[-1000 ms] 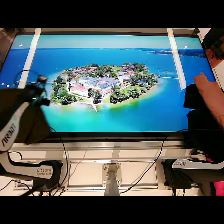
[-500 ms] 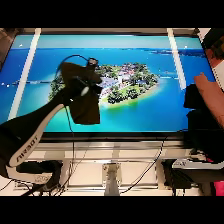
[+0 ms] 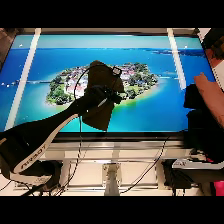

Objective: Fold the clothes and pants, and hang the long-sleeved shirts on hangers.

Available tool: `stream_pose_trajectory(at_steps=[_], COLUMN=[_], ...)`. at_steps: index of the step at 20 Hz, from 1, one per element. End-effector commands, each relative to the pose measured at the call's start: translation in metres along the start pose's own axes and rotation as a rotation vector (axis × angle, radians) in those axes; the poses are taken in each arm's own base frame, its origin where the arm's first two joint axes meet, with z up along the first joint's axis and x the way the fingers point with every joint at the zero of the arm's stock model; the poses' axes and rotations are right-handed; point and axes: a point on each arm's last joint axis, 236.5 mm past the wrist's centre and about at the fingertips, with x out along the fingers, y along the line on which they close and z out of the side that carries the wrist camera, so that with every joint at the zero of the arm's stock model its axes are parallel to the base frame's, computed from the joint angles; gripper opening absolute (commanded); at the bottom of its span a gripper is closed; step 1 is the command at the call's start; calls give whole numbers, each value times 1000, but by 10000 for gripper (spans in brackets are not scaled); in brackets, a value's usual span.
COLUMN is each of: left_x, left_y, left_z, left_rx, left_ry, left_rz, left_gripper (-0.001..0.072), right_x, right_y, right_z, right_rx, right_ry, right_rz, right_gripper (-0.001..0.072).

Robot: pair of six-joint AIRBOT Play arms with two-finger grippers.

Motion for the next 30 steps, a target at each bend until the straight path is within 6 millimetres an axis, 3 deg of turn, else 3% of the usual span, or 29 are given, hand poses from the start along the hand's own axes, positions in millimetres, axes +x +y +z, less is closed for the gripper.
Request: stream_pose_trajectory(at_steps=[1,6,7,9,10,13,15,17,19,21,22,24,26,30], left_x=[0,0,0,0,-1,-11,-28,-38,-38,-33,-28,-12,3,36], left_y=[-6,-6,-6,-5,-5,-8,-10,-21,-42,-61,-66,-74,-80,-80], left_z=[1,1,1,1,1,9,25,31,24,17,15,12,6,-9], left_rx=[6,13,12,13,12,26,121,295,654,919,977,1020,1059,1143], left_ry=[-3,-4,-4,-4,-4,-27,-82,-106,-93,-95,-100,-114,-121,-102], left_rz=[-9,-7,-7,-7,-7,-7,16,19,10,-5,-10,-21,-31,-18], left_gripper=[41,54,89,467,505,505,505,503,501,501,502,502,501,501], right_x=[-1,-2,-2,-2,-2,-2,-3,-6,-20,-33,-39,-51,-57,-56], right_y=[-2,-2,-2,-2,-5,-8,-25,-63,-109,-142,-154,-177,-188,-188], right_z=[29,31,31,31,31,31,27,14,-9,-41,-56,-64,-58,-55], right_rx=[4,4,5,4,2,-1,-18,-43,54,150,177,185,168,166], right_ry=[-122,-134,-134,-134,-133,-131,-116,-57,17,119,174,207,181,172], right_rz=[-11,-13,-12,-13,-22,-35,-108,-267,-419,-493,-525,-609,-657,-654], right_gripper=[14,14,13,14,14,13,13,12,12,13,48,456,462,463])
